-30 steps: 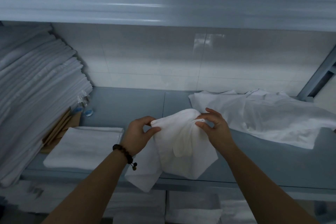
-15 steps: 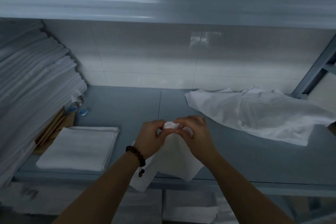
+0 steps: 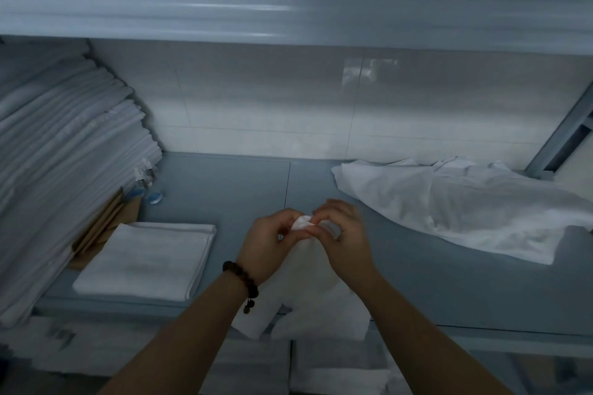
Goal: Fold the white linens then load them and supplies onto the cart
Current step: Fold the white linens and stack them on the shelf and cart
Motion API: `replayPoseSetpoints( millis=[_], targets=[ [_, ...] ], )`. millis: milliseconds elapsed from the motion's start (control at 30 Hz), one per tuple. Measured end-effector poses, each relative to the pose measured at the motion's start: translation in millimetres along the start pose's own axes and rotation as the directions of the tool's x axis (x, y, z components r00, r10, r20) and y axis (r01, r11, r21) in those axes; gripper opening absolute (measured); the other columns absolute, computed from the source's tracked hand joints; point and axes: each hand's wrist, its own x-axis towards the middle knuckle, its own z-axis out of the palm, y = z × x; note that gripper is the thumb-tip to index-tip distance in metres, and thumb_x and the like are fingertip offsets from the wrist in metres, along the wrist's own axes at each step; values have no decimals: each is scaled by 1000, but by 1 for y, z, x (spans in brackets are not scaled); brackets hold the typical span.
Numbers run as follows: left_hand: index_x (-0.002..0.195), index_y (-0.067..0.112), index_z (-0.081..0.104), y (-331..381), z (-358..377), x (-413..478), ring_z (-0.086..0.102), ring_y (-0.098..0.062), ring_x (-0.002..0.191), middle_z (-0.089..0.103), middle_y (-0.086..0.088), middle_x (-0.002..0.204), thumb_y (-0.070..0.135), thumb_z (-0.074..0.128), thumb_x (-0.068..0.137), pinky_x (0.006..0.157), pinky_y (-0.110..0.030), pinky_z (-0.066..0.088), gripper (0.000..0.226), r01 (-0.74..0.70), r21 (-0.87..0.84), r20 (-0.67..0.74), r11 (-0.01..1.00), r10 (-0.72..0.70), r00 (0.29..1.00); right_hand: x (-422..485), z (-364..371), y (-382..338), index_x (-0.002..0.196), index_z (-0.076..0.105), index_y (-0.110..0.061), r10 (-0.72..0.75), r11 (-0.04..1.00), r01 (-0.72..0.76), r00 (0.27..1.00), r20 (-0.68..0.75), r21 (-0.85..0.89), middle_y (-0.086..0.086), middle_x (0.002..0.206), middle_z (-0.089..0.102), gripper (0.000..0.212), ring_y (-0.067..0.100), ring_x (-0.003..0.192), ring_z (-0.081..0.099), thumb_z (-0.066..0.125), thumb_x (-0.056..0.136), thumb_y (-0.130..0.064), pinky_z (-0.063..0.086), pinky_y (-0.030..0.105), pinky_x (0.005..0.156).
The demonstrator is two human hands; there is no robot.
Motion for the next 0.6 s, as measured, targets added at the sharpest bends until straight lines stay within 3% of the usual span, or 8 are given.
replayPoseSetpoints(
  millis=[100, 200, 267, 367, 467, 600],
  targets=[
    [91, 17, 72, -2, 1, -2, 69, -8, 83, 74, 6, 89, 21, 70, 86, 76, -30, 56, 7, -2, 56, -5, 998, 2, 1000, -3, 4, 1, 79, 71, -12, 80, 997, -80, 997, -10, 0, -7, 91, 64, 4, 8, 115, 48, 73, 82, -11, 30, 56, 102],
    [87, 7, 70, -1, -1, -1, 67, -8, 78, 72, 3, 83, 20, 69, 86, 70, -31, 54, 13, -30, 130, 4, 991, 30, 1000, -5, 5, 2, 80, 71, -14, 70, 997, -70, 997, 13, -21, -1, 95, 68, 4, 10, 116, 50, 72, 83, -12, 28, 58, 103],
    [82, 9, 69, 1, -1, -1, 65, -4, 75, 70, 8, 79, 14, 70, 86, 68, -24, 52, 6, -27, 96, -15, 995, 28, 999, -6, 4, 4, 82, 69, -15, 39, 998, -38, 999, 17, -49, -1, 96, 68, 4, 9, 114, 52, 72, 83, -16, 25, 61, 104],
    [76, 20, 65, 3, -4, -2, 61, -2, 69, 66, 11, 72, 7, 68, 86, 63, -16, 46, 17, 15, 48, -92, 999, -10, 996, -8, 1, 7, 88, 66, -14, 9, 991, -14, 999, -41, -133, -8, 94, 65, 12, 4, 98, 54, 73, 83, -22, 23, 66, 104],
    [74, 13, 63, 5, -8, -1, 60, -15, 67, 64, -1, 70, 8, 69, 85, 62, -27, 47, 14, 39, 67, -124, 997, -31, 992, -11, -2, 15, 88, 71, -15, -34, 959, 6, 995, -92, -282, -3, 92, 70, 9, 19, 104, 62, 76, 80, -17, 19, 73, 103],
    [80, 10, 65, 7, -17, 1, 62, -13, 75, 66, -4, 77, 10, 68, 87, 71, -30, 50, 7, 15, 121, -116, 993, -1, 993, -17, -2, 20, 86, 76, -17, 4, 932, -46, 993, -117, -359, 2, 88, 71, 11, 25, 104, 63, 79, 76, -14, 16, 75, 103]
  ],
)
